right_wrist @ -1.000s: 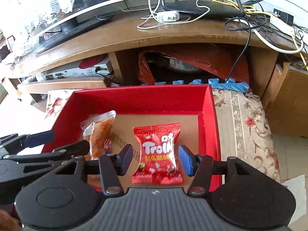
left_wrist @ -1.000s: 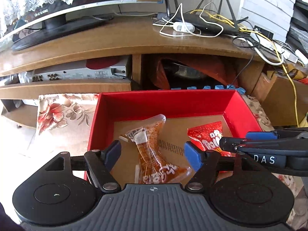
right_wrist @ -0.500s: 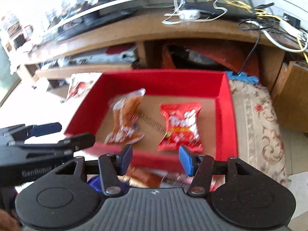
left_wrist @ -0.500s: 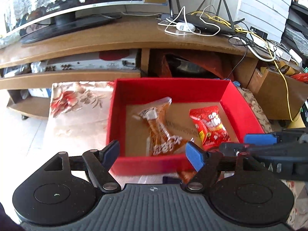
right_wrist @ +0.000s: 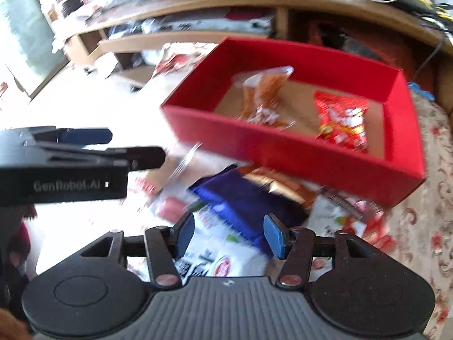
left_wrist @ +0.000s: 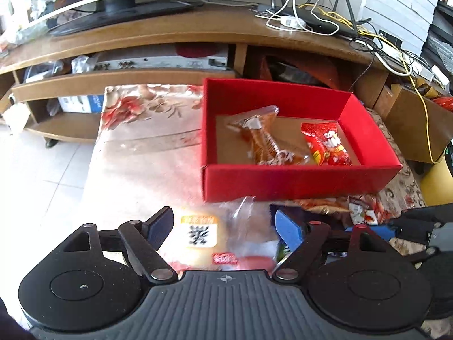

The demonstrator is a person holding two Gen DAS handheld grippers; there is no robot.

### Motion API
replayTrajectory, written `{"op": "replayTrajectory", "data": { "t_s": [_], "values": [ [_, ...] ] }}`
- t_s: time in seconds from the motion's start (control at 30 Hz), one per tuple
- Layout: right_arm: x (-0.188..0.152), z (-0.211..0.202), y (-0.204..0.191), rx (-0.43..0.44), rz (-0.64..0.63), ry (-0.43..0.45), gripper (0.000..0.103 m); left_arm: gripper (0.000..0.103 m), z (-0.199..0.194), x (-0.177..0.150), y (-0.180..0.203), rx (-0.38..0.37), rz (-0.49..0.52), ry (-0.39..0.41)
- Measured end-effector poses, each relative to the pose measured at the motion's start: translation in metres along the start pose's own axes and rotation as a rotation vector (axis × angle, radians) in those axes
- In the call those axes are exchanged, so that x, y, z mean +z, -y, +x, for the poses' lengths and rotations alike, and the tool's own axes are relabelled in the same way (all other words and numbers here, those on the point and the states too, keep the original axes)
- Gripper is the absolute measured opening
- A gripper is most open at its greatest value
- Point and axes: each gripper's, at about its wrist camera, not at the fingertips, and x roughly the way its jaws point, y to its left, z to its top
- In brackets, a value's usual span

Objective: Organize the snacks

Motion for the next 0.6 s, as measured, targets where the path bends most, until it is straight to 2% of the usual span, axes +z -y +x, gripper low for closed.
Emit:
{"op": "replayTrajectory", "data": {
  "t_s": [0.17, 0.33, 0.6],
  "values": [
    [-0.001, 0.006, -0.009, 0.027, -0.062, -0.019, 0.055, 0.084, -0.002, -0.003, -0.012, 0.007, -0.028, -0.007],
    [-0.006, 0.002, -0.012, 0.05, -0.056, -0.042, 0.055, 0.085, -0.001, -0.003, -0.018, 0.008, -0.04, -0.008],
    [-0.046, -0.009, -0.029, 0.127, -0.078, -0.151, 0.055, 0.085, -0.007, -0.001, -0.02, -0.025, -0.048, 0.002]
  ]
}}
